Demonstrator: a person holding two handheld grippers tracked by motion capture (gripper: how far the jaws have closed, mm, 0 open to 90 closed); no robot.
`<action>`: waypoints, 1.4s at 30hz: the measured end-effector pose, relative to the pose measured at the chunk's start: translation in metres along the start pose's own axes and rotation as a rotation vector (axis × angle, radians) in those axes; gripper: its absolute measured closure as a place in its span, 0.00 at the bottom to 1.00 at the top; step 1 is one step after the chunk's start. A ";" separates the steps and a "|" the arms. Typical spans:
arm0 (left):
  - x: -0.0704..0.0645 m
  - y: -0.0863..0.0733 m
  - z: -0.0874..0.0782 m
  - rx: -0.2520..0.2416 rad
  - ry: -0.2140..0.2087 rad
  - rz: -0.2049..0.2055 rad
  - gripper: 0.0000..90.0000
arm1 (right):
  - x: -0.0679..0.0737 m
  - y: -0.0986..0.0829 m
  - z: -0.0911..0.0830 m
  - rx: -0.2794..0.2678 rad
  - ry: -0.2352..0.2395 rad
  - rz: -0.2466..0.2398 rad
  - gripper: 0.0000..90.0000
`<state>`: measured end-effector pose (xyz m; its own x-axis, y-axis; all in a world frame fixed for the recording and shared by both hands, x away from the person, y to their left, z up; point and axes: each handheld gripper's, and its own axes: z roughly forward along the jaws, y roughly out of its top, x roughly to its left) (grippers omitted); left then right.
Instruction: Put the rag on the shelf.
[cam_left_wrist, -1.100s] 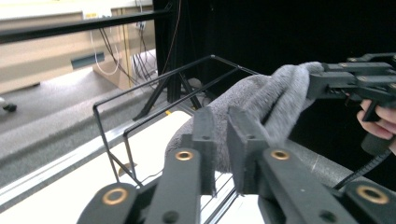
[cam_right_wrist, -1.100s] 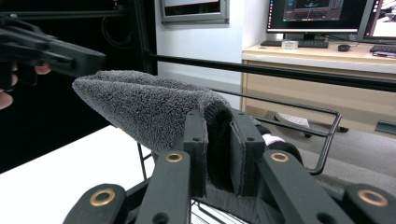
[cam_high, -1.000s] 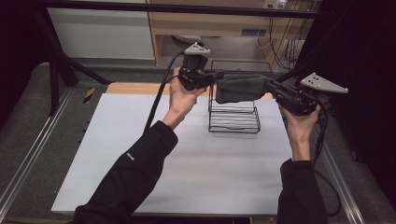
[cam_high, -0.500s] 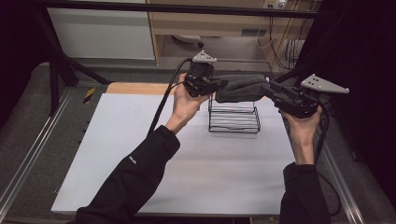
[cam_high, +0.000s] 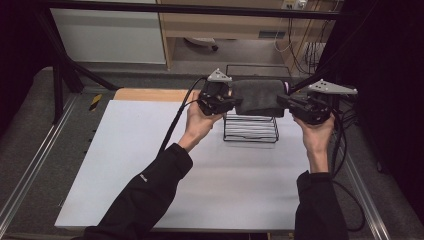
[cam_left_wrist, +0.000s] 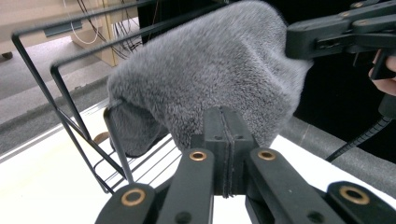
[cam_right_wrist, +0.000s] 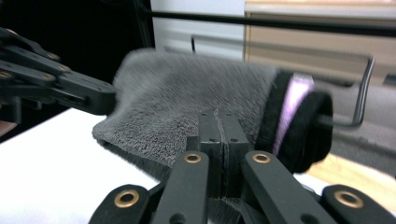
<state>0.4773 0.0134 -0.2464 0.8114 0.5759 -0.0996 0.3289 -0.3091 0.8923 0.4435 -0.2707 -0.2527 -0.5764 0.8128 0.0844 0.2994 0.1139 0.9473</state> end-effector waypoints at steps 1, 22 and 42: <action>0.000 -0.002 0.002 0.007 0.008 0.003 1.00 | 0.000 0.000 0.000 0.000 0.000 0.000 1.00; 0.005 -0.017 0.009 0.010 0.026 -0.015 0.98 | -0.005 -0.021 0.012 -0.002 -0.021 0.005 0.82; 0.033 -0.057 -0.067 0.060 0.085 -0.006 0.30 | 0.033 0.002 -0.010 0.009 0.066 -0.011 0.13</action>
<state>0.4532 0.1009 -0.2711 0.7663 0.6392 -0.0648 0.3640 -0.3489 0.8636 0.4170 -0.2491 -0.2446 -0.6286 0.7720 0.0944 0.2991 0.1279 0.9456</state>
